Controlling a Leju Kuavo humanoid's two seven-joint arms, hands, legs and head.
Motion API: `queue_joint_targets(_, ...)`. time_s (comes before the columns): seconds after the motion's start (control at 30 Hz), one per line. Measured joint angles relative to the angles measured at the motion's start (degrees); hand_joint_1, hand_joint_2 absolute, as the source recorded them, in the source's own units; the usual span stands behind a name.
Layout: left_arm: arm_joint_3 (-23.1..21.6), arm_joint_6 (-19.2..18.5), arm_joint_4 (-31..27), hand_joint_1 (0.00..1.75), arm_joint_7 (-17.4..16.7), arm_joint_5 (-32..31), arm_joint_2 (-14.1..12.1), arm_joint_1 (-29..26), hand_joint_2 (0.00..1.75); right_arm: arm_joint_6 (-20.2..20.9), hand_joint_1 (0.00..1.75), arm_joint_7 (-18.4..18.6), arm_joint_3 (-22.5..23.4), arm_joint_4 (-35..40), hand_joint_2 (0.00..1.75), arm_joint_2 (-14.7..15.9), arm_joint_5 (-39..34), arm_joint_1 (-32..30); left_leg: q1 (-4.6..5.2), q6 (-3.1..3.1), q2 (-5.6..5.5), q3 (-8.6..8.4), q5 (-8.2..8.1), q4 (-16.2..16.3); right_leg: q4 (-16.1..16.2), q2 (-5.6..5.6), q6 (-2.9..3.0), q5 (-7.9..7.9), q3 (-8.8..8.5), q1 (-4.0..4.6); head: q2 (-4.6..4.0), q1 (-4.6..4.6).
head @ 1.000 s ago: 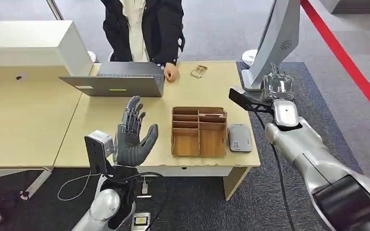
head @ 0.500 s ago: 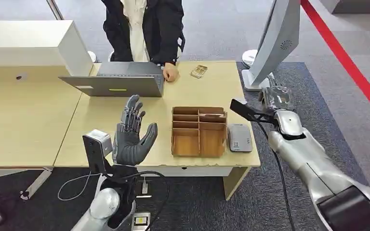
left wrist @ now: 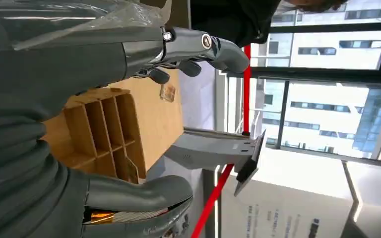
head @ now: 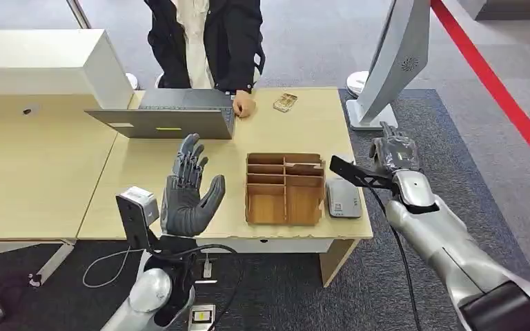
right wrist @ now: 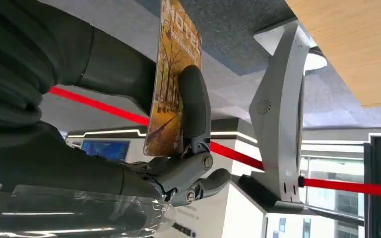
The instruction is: Pass the card to the sensor for recognition and then transmit it.
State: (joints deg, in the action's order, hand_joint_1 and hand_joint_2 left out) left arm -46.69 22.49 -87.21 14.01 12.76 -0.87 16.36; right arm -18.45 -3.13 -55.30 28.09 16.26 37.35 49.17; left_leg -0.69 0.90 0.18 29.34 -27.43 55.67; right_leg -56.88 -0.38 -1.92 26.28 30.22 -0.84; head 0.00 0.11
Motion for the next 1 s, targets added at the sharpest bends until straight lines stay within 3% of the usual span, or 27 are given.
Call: queue_joint_targets(1.0,0.0,-0.77,0.0,0.0,0.18,0.11,0.13,0.46,1.75,3.45,1.75,-0.96,-0.57,4.15,1.75,-0.18,0.13,-4.66,0.0,0.0,0.0,0.02,0.0,-0.01,0.0,0.0,0.0,0.0,-0.01,0.0,0.0,0.02)
